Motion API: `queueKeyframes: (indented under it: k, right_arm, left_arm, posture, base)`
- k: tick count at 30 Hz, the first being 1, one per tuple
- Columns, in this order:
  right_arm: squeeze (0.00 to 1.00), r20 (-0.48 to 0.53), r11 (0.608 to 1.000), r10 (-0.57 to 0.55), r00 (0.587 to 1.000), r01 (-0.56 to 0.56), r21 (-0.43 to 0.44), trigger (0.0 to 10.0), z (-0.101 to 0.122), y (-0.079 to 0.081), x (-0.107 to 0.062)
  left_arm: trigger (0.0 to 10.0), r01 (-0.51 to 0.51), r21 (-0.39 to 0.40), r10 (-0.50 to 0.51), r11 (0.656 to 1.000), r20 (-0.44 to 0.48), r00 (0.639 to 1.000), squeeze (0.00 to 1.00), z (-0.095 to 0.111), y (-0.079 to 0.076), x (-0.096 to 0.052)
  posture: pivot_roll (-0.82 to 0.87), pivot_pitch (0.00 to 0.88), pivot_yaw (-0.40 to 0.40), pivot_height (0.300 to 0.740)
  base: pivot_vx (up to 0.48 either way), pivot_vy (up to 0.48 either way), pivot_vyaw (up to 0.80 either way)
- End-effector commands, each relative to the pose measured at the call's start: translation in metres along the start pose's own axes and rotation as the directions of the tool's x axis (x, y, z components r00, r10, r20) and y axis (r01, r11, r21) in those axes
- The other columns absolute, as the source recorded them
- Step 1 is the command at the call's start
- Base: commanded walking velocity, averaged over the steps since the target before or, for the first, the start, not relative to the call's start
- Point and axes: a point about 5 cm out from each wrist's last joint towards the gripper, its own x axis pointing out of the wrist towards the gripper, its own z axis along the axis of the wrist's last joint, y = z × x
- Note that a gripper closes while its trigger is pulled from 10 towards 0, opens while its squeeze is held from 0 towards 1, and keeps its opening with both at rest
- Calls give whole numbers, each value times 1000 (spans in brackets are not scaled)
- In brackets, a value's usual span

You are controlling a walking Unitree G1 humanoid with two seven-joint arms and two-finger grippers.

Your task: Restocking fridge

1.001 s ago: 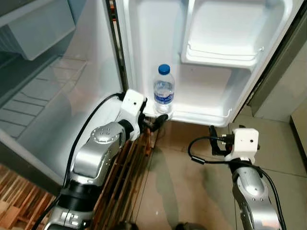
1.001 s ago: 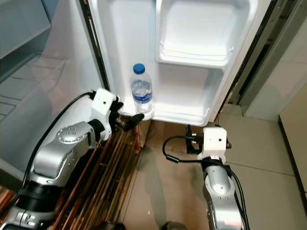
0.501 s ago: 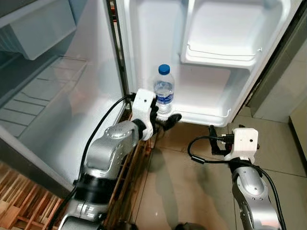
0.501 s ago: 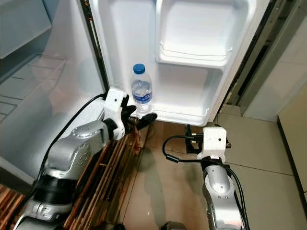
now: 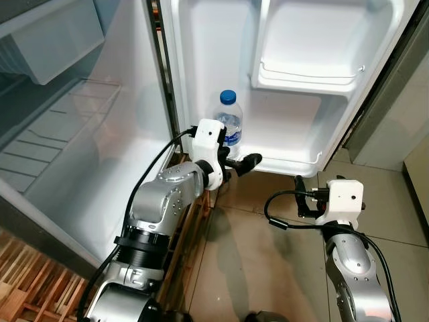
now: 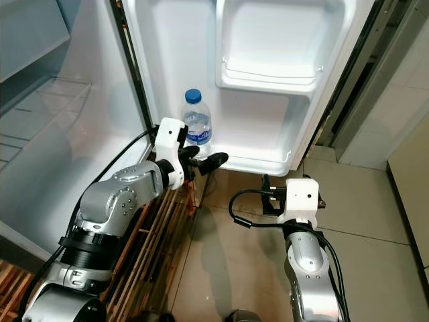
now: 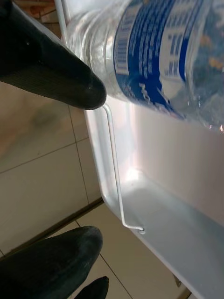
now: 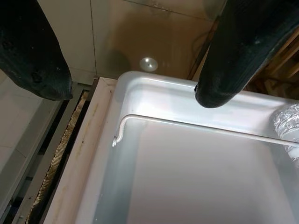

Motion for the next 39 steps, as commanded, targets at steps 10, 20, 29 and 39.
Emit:
queueKeyframes:
  k: [10, 20, 29, 39]
  right_arm:
    - [188, -9, 1000, -13, 1000, 13, 0, 10000, -1, -1, -1]
    - [188, -10, 1000, -17, 1000, 17, 1, 10000, -2, 0, -2]
    - [188, -14, 1000, -22, 1000, 22, 3, 10000, -3, 0, -3]
    - [188, -16, 1000, -24, 1000, 24, 4, 10000, -3, 0, -4]
  left_arm:
    - [10000, 45, 32, -46, 998, 45, 998, 0, 18, -20, 16]
    - [10000, 14, 50, -13, 999, -19, 1000, 0, 0, -17, 31]
    - [10000, -127, 65, 123, 990, 74, 990, 0, 3, 9, 38]
    - [10000, -184, 134, 161, 974, 168, 973, 0, 15, 19, 41]
  posture:
    - [-234, 38, 50, 740]
    - [-247, 44, 59, 740]
    - [-246, 48, 61, 740]
    - [-250, 50, 65, 740]
  base:
    - [0, 0, 0]
    - [0, 0, 0]
    - [0, 0, 0]
    - [0, 0, 0]
